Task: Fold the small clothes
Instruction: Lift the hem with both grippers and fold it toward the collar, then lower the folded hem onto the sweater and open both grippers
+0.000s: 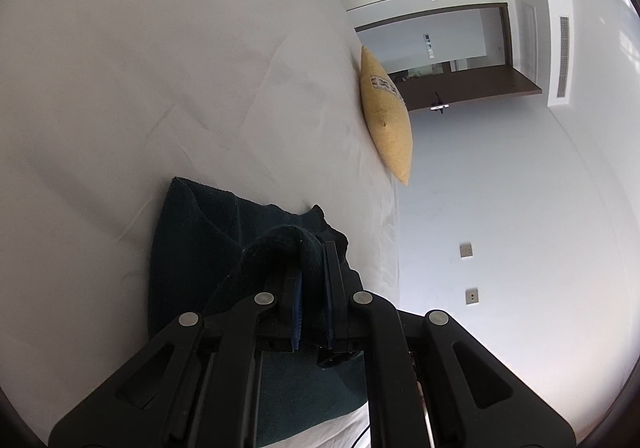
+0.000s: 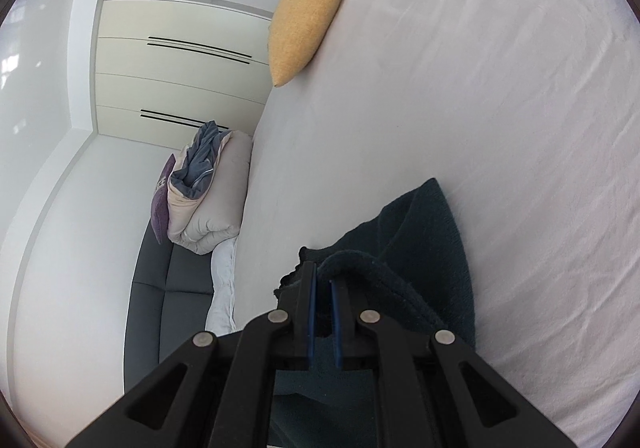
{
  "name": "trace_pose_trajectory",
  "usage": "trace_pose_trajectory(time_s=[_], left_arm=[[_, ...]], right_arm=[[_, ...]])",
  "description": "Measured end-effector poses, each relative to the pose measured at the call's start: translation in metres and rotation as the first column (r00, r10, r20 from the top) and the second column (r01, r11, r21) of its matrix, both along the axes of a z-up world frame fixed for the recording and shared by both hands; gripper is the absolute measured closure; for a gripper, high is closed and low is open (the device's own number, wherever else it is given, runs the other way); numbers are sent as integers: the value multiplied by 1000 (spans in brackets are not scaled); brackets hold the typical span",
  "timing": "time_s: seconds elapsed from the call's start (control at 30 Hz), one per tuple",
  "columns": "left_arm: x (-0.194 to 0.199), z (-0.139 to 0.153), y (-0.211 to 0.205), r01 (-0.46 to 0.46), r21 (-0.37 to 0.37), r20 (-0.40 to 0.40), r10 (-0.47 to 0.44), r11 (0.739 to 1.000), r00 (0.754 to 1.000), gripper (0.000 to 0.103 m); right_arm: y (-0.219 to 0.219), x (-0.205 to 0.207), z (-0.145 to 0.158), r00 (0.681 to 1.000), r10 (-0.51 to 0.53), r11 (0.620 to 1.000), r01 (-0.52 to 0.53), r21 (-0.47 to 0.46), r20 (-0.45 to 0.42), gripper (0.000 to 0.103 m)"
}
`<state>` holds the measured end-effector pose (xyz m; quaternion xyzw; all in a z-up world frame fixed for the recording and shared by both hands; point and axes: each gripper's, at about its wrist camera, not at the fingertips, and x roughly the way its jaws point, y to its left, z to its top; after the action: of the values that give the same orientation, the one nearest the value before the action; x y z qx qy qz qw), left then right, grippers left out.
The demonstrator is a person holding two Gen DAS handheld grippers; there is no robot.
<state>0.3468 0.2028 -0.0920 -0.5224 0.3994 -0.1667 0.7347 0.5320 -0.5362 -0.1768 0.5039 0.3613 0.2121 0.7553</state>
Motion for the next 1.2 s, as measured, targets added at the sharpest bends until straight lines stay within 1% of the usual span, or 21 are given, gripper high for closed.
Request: trace_pose_trajectory(time_s=[0.07,0.1,0.33,0.43,0.53,0.57,0.6,0.67,0.7,0.73,0.8,0.83,0.9,0.93,1.0,1.03,1.07,1.1,1.13,1.17,1.2], left_arm=[[10,-9,1,-17,-19,-21,17,1000,1000,96],[15,-14,1,-24,-27,-31,23,999,999,96],[34,-40,2,-51,-20,-75,49,999,996,96],[45,-57,1,-60,-17,-119,57,998,991,96],[57,-78,0,-62,-52,-170,52,997,984,93],[60,-82,-1,-58,-63,-185,45,996,982,92],[62,-85,1,-60,-68,-186,47,996,981,86],[63,-81,8,-80,-61,-166,69,995,984,61],[64,-76,16,-105,-66,-147,95,992,985,32],[59,-70,25,-143,-64,-124,135,988,983,18],[53,-55,43,-196,-28,-98,192,980,976,17],[52,-49,47,-196,-19,-87,194,980,977,17],[48,-40,46,-178,13,-83,179,984,980,17],[46,-36,41,-153,52,-74,156,987,985,17],[49,-29,20,-99,131,-62,108,986,992,17],[48,-28,9,-70,179,-65,83,981,994,17],[42,-28,-1,-47,210,-70,63,976,996,17],[48,-30,-18,-20,246,-79,40,969,996,17],[50,-32,-29,3,278,-89,23,961,996,17],[37,-33,-39,29,313,-96,2,949,995,17],[37,-34,-47,50,340,-102,-15,939,995,17]], right_arm=[[-4,4,-4,1000,-15,1000,15,9,-8,95],[-6,6,-5,1000,2,1000,-2,10,-7,95],[-11,20,-15,999,-22,1000,21,-3,-35,95],[-9,29,-22,998,-9,1000,8,-18,-59,95],[-3,37,-31,996,-4,999,-1,-51,-93,92],[-3,38,-33,995,-8,999,4,-45,-101,86],[-5,37,-34,996,-2,1000,0,-29,-93,84],[-8,32,-29,998,-27,999,25,-38,-62,71],[-9,29,-25,998,-43,998,41,-52,-50,66],[-12,27,-22,998,-58,997,56,-58,-35,60],[-18,22,-13,995,-96,991,92,-95,-29,50],[-21,20,-9,993,-119,986,116,-118,-21,45],[-26,14,1,990,-138,981,137,-136,2,45],[-26,9,7,991,-130,981,131,-141,18,45],[-11,1,21,996,-69,980,78,-182,54,45],[5,-1,30,997,-1,975,18,-222,76,45],[22,-3,38,994,71,959,-44,-281,87,45],[38,-5,44,988,124,939,-86,-334,94,45],[49,-7,46,981,165,925,-119,-361,101,45],[61,-9,49,973,202,917,-149,-369,109,45],[67,-10,49,969,221,917,-166,-364,114,45]])
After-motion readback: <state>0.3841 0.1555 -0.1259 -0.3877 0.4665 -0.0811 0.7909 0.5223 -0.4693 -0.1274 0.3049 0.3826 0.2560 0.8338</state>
